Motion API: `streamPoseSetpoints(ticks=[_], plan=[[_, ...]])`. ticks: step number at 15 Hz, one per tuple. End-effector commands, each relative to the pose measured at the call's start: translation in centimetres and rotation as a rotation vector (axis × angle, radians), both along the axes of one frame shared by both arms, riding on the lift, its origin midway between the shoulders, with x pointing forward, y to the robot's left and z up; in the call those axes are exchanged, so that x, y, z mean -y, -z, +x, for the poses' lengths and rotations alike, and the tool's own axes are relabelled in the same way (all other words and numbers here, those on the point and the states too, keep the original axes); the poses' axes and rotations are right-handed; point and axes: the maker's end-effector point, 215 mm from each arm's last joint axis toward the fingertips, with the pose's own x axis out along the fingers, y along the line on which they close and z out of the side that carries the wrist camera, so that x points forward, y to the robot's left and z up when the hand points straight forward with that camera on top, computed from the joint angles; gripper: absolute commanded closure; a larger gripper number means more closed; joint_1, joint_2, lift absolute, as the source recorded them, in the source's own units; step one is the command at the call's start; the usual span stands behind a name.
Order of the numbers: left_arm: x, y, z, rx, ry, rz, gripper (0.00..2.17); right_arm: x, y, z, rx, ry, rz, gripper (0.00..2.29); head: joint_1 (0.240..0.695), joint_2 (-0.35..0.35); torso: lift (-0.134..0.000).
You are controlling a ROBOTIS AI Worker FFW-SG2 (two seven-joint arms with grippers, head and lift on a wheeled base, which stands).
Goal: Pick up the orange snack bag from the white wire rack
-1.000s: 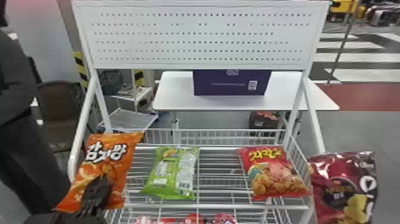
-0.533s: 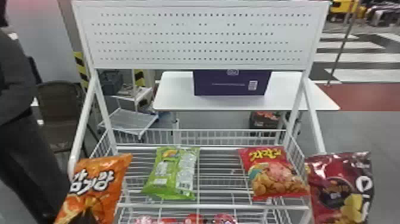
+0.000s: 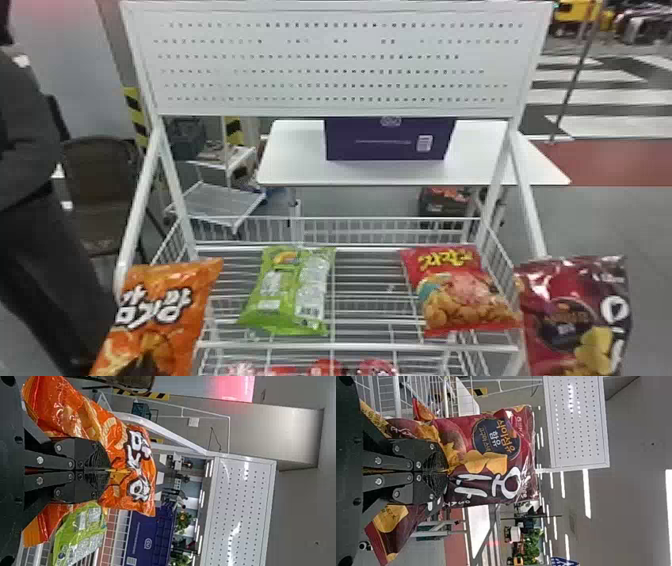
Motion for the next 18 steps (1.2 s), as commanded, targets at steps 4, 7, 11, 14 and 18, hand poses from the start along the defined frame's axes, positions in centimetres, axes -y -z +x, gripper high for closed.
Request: streamPoseSetpoints(ticks=[4, 7, 11, 14, 18], plan=[[0.01, -0.03, 0.02, 0.000, 0.001, 0.001, 2.14, -0.03, -0.14, -0.02, 0.002, -0.001, 0.000, 2.10, 0.499, 0.000, 0.000], [0.02, -0.04, 0.02, 0.000, 0.001, 0.003, 2.14, -0.04, -0.09, -0.06, 0.001, -0.002, -0.001, 2.10, 0.499, 0.000, 0.000], [0.22, 0.11, -0.03, -0.002, 0.006, 0.009, 2.14, 0.02, -0.25, -0.08, 0.004, -0.003, -0.004, 2.10, 0.499, 0.000, 0.000], [0.17, 0.35, -0.07, -0.006, 0.006, 0.009, 2.14, -0.05, -0.18, -0.14, 0.002, -0.004, -0.003, 2.10, 0.499, 0.000, 0.000], [0.21, 0.32, 0.38, -0.003, 0.007, 0.013, 2.14, 0.02, -0.20, -0.13, 0.002, -0.004, -0.005, 2.10, 0.499, 0.000, 0.000]])
